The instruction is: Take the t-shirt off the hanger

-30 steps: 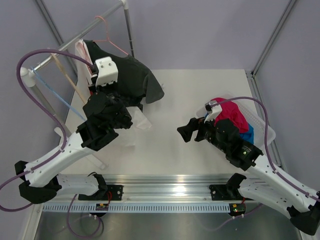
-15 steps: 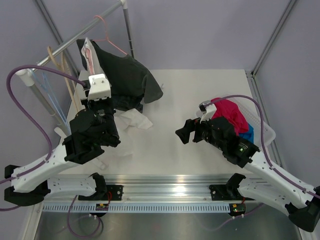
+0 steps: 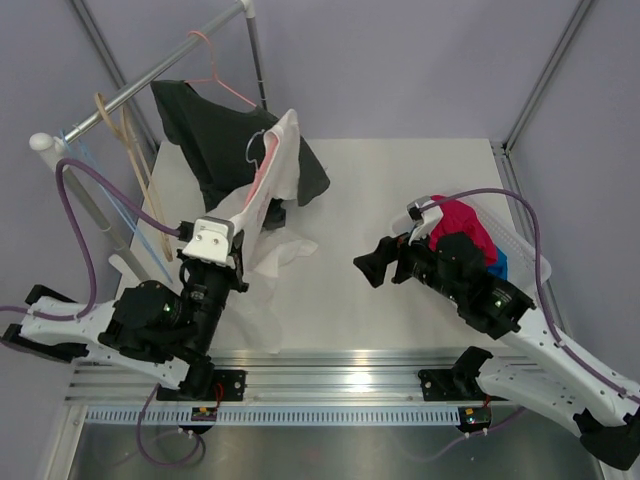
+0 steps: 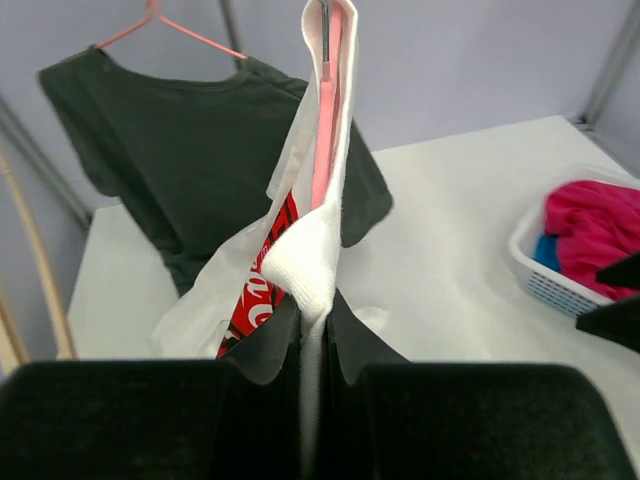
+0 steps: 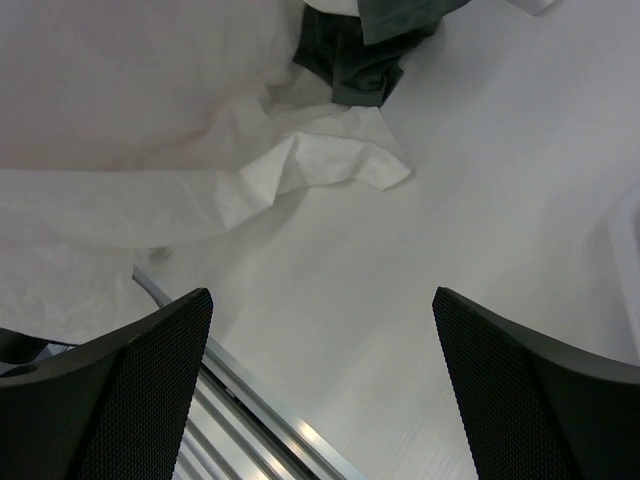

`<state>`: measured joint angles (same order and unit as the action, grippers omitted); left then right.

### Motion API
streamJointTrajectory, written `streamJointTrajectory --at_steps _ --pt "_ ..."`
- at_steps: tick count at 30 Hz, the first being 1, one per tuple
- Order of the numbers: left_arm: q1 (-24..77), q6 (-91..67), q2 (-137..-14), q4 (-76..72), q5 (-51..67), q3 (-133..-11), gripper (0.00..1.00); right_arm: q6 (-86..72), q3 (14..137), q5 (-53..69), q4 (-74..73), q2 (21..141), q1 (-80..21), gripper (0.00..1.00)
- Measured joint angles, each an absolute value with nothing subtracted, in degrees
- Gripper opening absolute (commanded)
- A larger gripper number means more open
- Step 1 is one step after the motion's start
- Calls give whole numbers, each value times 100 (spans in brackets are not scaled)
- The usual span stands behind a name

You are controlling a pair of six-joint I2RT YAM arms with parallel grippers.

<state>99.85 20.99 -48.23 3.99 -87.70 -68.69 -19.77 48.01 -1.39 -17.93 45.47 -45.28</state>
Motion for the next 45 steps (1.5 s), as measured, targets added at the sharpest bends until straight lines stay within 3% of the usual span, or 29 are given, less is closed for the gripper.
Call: streamJointTrajectory --at_steps 14,19,26,32,35,39,45 --pt "11861 1778 -4676 445 -8744 -6595 0 -1594 5489 471 -2349 3072 -4528 95" --pt "11935 1273 -4497 510 -8720 -6208 0 -1581 6525 939 -2521 2998 -4528 86" --pt "11937 -679 -4364 2213 -7699 -6202 0 -1555 7533 1306 -2670 3240 -4528 86" --pt "11937 -1291 -4803 3026 -6980 -6425 0 -1422 7561 1559 -2770 3638 -4528 85" --pt "11730 -1385 -5157 3142 -6348 -6576 0 -1361 7402 1667 -2777 3854 -4528 84" --pt "10617 -1470 -5389 3120 -5144 -6554 0 -1313 7089 1664 -2875 3920 -4528 83" --pt "9555 -1459 -5419 2781 -3863 -6261 0 -1304 6438 1199 -3037 2991 -4528 83"
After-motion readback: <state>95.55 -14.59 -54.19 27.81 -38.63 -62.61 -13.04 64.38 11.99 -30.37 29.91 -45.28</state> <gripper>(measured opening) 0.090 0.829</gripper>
